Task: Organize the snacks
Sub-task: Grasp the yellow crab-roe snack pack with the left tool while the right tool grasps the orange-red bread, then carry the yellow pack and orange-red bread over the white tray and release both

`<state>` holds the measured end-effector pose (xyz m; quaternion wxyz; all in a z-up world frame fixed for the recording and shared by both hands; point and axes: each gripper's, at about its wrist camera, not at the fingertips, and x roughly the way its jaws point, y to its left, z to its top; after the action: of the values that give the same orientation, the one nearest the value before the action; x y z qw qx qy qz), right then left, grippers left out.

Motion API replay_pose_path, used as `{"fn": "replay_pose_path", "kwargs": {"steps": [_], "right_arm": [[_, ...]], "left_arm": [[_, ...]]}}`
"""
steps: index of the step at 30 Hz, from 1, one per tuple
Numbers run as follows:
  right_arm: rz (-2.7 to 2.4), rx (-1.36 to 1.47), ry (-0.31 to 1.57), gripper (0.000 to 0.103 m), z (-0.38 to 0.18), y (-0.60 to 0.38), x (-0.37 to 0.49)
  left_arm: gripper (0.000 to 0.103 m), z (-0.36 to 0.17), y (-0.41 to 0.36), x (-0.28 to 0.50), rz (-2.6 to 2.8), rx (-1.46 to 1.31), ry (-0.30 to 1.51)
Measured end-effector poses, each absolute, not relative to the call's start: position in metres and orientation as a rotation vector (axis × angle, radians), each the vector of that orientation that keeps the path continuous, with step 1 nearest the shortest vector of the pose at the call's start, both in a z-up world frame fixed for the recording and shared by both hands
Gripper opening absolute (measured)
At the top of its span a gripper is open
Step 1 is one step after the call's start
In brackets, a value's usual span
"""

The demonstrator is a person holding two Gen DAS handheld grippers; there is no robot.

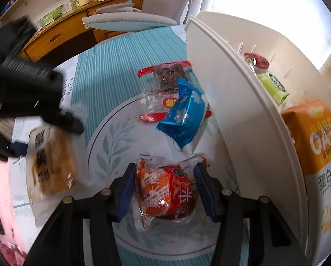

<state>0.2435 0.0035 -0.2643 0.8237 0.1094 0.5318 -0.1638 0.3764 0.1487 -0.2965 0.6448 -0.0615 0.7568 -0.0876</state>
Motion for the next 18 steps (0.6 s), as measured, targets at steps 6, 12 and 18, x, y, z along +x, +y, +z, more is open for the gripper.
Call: {"fn": "replay_pose_path", "kwargs": {"steps": [6, 12, 18], "right_arm": [[-0.317, 0.302, 1.196, 0.053, -0.263, 0.012, 0.240], [-0.273, 0.375, 1.265, 0.053, -0.261, 0.038, 0.221], [-0.238, 0.413, 1.306, 0.053, -0.248, 0.067, 0.192]], "left_arm": [[0.077, -0.292, 0.165, 0.361, -0.179, -0.145, 1.748], [0.077, -0.283, 0.193, 0.332, -0.159, -0.133, 1.764], [0.077, -0.276, 0.205, 0.312, -0.157, -0.146, 1.759]]}}
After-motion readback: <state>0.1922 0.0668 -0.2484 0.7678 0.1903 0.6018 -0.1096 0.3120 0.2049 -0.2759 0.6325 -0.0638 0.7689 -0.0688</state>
